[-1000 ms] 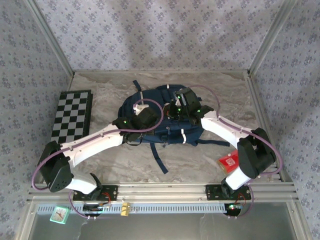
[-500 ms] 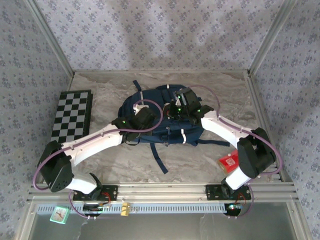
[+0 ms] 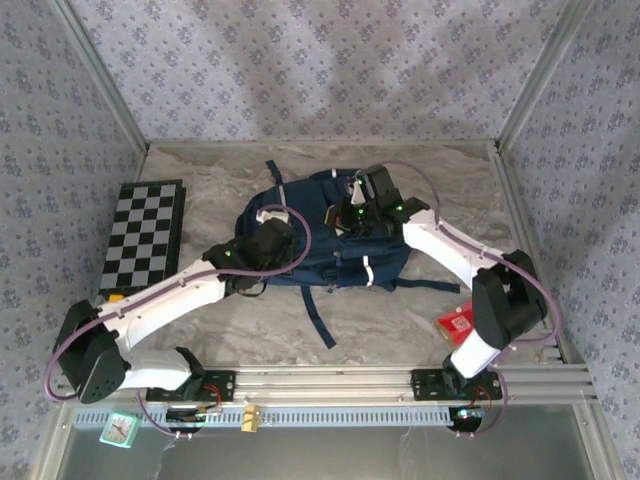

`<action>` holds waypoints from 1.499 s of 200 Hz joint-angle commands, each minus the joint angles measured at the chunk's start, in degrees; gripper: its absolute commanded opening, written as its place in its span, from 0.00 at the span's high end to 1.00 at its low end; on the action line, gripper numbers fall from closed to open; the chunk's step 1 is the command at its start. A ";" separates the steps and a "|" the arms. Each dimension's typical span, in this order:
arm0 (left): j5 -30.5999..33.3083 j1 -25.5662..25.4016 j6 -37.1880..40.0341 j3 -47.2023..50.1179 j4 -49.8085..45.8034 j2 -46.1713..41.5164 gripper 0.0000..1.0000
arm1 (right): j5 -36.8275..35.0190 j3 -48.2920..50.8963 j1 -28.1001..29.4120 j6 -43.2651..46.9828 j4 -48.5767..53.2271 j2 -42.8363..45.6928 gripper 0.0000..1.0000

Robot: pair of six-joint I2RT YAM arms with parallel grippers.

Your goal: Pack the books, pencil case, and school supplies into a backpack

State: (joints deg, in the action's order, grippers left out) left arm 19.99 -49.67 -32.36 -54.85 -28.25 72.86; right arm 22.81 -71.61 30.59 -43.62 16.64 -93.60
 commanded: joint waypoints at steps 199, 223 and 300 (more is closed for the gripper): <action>-4.35 -9.94 1.94 -9.51 4.72 11.79 1.00 | 4.65 9.72 0.06 -10.62 -7.92 3.10 0.61; -4.48 -9.92 2.29 -9.75 4.32 11.70 1.00 | 3.93 7.96 0.79 -9.29 -6.48 1.69 0.77; -2.43 -7.64 2.31 -2.81 -0.82 3.50 1.00 | 6.09 3.81 -5.61 6.09 7.89 4.24 1.00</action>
State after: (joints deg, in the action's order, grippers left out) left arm 17.30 -58.67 -30.44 -60.36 -23.94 81.89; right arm 29.91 -64.16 28.62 -46.70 16.16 -90.83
